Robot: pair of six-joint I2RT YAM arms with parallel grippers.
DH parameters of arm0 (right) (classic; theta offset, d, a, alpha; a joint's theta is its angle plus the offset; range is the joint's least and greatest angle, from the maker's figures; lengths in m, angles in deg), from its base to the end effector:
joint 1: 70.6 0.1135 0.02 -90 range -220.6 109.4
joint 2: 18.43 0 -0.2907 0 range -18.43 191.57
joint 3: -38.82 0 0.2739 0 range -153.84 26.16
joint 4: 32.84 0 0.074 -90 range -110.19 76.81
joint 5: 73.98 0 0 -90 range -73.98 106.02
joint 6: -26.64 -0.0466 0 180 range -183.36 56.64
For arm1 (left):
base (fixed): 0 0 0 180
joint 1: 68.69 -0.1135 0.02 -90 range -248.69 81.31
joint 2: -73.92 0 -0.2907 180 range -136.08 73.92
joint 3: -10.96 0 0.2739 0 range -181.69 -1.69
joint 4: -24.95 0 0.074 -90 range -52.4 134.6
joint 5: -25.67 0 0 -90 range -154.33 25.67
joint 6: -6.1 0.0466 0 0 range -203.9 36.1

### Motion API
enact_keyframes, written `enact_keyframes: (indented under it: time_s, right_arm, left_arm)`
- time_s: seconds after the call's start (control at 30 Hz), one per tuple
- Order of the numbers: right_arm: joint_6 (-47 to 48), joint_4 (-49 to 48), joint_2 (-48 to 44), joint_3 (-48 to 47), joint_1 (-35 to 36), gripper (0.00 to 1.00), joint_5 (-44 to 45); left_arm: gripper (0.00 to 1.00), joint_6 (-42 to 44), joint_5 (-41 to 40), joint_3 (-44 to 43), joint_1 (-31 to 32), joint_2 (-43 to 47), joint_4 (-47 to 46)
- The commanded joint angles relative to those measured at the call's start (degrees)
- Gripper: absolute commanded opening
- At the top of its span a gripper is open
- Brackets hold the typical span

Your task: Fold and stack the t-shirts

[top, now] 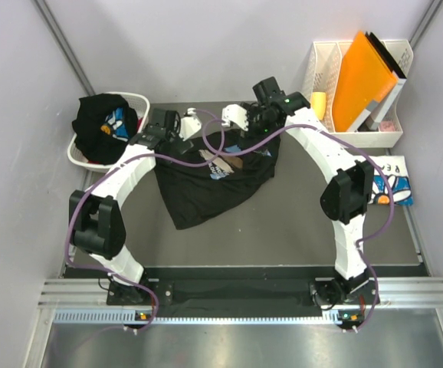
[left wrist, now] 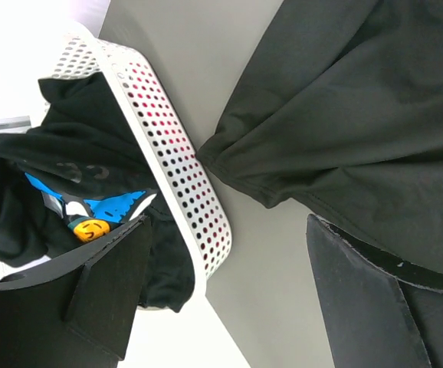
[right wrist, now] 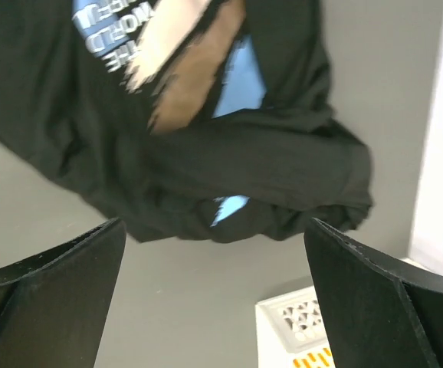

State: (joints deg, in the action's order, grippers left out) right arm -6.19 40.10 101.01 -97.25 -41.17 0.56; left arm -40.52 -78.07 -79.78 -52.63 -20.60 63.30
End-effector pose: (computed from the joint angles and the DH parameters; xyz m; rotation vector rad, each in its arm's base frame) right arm 0.4218 0.2522 0.3461 -1.7932 1.7528 0.1483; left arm 0.3919 -0.1013 0.3052 1.0483 2.0880 0.5177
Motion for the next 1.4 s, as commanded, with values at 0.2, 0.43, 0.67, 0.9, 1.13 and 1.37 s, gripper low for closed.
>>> enact_keyframes:
  time_s: [0.2,0.43,0.67,0.9,1.13,1.37]
  right_arm:
    - [5.67,5.10,-4.73,3.08,0.45,0.99,0.25]
    - [8.75,-7.17,-17.47,32.30,0.54,0.94,4.47]
    - [6.74,-17.48,-16.88,39.83,0.36,0.88,8.17]
    - [2.69,-27.49,-10.64,36.33,0.36,0.84,11.67]
    - [-0.74,-31.81,-6.06,32.89,-1.39,0.82,13.00]
    - [-1.62,-31.99,-4.48,32.45,-3.41,0.80,14.58]
  left_arm:
    - [0.86,0.66,2.66,1.09,-0.06,5.13,2.34]
    - [0.85,6.45,15.30,7.22,1.34,12.06,11.74]
    - [0.85,11.47,17.78,15.24,9.07,15.16,16.49]
    - [0.83,11.38,20.41,14.98,12.51,10.77,19.83]
    - [0.80,12.26,27.18,11.46,12.86,8.21,29.32]
    - [0.80,11.56,31.31,13.75,13.04,8.56,32.39]
